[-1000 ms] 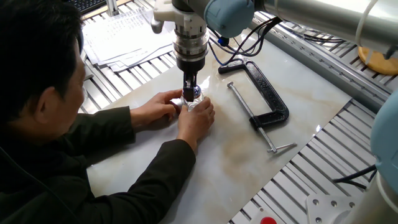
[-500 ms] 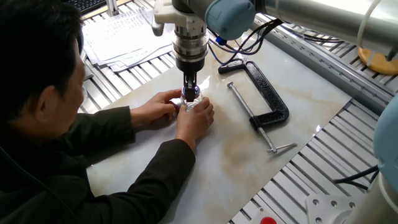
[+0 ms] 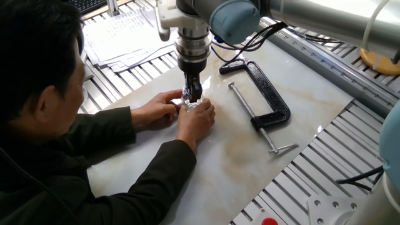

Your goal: Unscrew the lid from the jar

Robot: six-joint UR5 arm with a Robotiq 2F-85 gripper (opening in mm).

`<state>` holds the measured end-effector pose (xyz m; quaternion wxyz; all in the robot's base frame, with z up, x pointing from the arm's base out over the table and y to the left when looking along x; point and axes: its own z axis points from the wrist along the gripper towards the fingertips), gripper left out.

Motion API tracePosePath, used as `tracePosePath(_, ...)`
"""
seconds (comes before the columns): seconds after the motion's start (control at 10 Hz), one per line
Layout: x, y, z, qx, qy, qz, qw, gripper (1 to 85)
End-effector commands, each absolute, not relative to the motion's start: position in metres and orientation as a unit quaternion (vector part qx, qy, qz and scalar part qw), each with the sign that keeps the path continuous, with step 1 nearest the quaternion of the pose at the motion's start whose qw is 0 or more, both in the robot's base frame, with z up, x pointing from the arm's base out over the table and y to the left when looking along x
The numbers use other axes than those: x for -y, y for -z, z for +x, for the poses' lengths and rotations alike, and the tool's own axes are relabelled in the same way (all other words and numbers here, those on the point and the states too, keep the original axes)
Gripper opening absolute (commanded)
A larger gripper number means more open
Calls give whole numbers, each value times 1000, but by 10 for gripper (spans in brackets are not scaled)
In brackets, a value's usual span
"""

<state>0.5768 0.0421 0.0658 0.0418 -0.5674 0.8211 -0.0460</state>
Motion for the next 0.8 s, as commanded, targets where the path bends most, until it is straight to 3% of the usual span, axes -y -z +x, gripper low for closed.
tracePosePath(0.0,-40,-68,587,-759,62,-646,55,10)
tracePosePath(0.7,-61,-72,587,-621,63,-778,74,10)
